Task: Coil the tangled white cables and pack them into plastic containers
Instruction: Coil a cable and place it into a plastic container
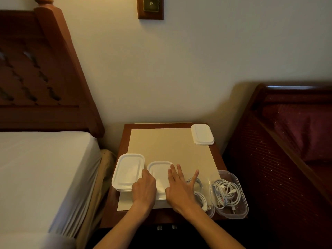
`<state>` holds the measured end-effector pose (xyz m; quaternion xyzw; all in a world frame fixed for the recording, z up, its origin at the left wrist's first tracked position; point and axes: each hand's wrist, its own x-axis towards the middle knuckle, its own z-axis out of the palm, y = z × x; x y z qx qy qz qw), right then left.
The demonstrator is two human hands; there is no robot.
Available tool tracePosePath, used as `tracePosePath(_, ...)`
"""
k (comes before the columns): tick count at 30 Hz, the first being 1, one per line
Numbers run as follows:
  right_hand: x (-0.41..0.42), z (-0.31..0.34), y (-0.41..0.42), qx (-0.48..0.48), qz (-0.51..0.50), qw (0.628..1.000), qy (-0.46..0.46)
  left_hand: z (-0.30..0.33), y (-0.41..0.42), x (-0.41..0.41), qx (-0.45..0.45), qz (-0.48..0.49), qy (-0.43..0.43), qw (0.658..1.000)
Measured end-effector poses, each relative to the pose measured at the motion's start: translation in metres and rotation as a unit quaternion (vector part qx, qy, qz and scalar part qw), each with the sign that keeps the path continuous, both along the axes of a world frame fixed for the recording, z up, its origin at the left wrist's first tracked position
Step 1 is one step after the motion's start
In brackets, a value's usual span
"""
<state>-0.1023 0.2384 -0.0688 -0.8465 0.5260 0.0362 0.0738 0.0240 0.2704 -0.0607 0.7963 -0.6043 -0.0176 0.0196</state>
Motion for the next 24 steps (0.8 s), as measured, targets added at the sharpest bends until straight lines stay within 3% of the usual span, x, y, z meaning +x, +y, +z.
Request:
tracePosePath(8,-0.003,0.007,-0.004,0.028,-0.004,0.999,-0.016,0.005,-0.002,-0.001,0.01,0.011,-0.001,1.0)
tracePosePath(16,-0.024,0.033,-0.019,-0.007,-0.114,0.95,-0.289,0.018,-0.002,0.007,-0.051,0.059,0.103,0.992)
tracePosePath(24,-0.031,0.017,0.006,0.002,-0.108,0.947,-0.302,0.03,-0.013,0.036,-0.182,0.116,0.188,0.958)
